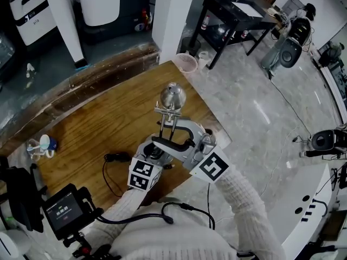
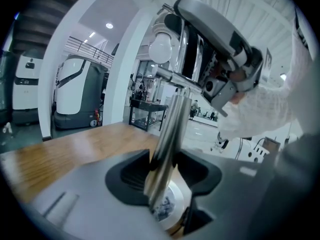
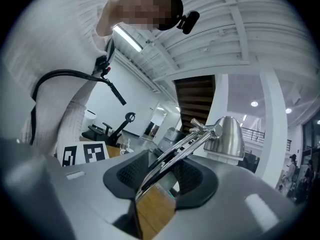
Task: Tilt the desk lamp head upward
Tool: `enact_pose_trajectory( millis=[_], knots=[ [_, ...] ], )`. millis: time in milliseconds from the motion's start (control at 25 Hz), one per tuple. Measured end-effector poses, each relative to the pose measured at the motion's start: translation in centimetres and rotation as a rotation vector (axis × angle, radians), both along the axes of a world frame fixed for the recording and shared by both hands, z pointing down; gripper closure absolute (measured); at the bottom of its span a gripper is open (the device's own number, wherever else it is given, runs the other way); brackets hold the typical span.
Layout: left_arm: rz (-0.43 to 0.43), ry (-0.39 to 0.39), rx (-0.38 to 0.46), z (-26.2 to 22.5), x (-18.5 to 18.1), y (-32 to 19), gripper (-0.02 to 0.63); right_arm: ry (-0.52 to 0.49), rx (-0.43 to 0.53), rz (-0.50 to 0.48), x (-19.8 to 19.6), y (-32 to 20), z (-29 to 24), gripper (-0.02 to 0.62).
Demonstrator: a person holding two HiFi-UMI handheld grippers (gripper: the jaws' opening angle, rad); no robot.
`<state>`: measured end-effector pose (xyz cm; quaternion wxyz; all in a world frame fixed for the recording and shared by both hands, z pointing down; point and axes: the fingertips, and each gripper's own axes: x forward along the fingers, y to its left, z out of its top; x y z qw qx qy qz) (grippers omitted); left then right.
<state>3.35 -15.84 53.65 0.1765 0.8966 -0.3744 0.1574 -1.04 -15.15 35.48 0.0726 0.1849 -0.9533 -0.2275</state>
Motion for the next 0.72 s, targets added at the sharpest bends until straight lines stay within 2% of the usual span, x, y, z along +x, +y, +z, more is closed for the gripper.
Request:
enact_pose_trajectory(
  millis=[200, 480, 640, 720],
  knots=[
    [0.016, -0.003, 0.002, 0.03, 0.04, -0.07, 0.433, -0.003, 0.032, -0.017, -0.06, 0.1, 0.01, 0.448],
    [0.016, 0.009, -0.002, 0.11, -0.25, -0.04, 0.433, -0.013, -0.031, -0.024, -0.13, -0.23, -0.1, 0.437],
    [0.023, 0.021, -0.013, 0.14, -0.26, 0.06, 0.43, -0.022, -0.037, -0.009, -0.15, -0.2, -0.05, 0.433],
    [0.031, 0.039, -0.011, -0.01, -0.26, 0.09, 0.431, -0.053, -0.072, -0.008, -0.16, -0.3, -0.28, 0.431]
  ],
)
